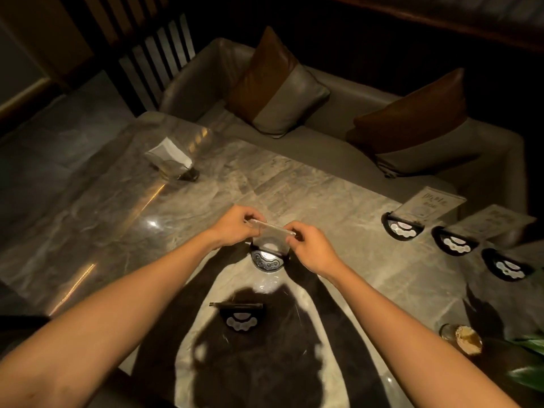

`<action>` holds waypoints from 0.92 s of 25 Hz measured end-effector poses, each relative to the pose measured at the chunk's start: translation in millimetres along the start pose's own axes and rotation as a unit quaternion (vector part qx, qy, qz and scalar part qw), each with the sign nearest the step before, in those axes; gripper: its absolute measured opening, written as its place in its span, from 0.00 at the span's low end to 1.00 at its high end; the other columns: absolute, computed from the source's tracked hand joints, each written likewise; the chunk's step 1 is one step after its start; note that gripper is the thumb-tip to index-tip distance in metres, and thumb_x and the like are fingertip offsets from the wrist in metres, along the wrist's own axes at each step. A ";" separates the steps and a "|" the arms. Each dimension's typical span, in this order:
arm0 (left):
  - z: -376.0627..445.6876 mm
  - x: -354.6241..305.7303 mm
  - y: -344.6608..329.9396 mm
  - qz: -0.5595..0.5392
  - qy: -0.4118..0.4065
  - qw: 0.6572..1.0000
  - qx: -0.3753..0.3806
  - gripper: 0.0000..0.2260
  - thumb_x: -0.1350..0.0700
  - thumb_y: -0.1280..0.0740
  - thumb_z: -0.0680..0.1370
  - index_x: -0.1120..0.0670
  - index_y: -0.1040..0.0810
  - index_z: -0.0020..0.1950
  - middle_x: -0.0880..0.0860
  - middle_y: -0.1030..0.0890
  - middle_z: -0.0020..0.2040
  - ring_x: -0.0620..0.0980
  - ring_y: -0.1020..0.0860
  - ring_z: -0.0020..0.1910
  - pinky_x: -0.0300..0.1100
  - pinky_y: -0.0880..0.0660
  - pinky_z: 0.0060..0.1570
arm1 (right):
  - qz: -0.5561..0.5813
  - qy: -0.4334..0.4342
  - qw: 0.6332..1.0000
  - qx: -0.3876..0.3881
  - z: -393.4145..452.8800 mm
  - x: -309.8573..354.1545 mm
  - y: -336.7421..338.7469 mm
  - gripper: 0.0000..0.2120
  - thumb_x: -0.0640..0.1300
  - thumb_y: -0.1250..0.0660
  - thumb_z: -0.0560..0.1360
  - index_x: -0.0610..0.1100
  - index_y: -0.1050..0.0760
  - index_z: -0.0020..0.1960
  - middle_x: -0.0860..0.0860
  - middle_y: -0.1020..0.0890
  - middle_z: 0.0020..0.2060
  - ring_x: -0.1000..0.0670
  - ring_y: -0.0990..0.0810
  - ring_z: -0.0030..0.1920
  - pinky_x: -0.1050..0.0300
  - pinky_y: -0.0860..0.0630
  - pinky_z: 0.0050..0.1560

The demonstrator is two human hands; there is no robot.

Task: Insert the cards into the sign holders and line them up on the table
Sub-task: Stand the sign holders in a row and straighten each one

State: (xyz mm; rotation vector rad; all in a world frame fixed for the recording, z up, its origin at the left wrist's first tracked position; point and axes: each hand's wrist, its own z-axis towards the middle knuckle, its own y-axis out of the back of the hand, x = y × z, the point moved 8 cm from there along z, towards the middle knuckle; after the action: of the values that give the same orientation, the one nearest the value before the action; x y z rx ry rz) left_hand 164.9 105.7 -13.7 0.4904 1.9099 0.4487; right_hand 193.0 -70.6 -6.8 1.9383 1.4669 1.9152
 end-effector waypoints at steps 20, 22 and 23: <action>182.4 -157.9 -108.9 -0.015 -0.128 0.992 -0.013 0.04 0.60 0.30 0.77 0.53 0.16 0.44 0.47 0.18 0.39 0.44 0.22 0.41 0.43 0.25 0.49 | -0.048 -0.115 0.972 -0.198 55.3 -133.1 215.2 0.09 0.37 0.36 0.79 0.45 0.19 0.56 0.47 0.14 0.46 0.44 0.18 0.50 0.47 0.22 0.52; 190.3 -162.4 -117.0 -0.023 -0.130 0.991 -0.004 0.06 0.59 0.30 0.78 0.49 0.18 0.43 0.45 0.18 0.38 0.43 0.22 0.40 0.40 0.26 0.47 | -0.038 -0.124 0.971 -0.203 56.2 -143.7 219.1 0.09 0.37 0.36 0.79 0.44 0.20 0.56 0.46 0.15 0.45 0.43 0.18 0.49 0.47 0.22 0.52; 193.1 -163.0 -119.6 -0.025 -0.129 0.991 0.000 0.07 0.59 0.30 0.78 0.48 0.18 0.44 0.45 0.18 0.39 0.43 0.22 0.41 0.38 0.26 0.46 | -0.034 -0.127 0.970 -0.207 56.4 -147.4 220.4 0.09 0.37 0.36 0.80 0.44 0.20 0.57 0.46 0.15 0.45 0.43 0.18 0.48 0.47 0.22 0.51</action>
State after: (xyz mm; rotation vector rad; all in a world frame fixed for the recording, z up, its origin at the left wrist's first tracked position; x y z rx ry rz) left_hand 385.9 -65.6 -20.5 0.4742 1.6690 0.3351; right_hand 394.0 -252.1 4.9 1.8263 0.9605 1.6963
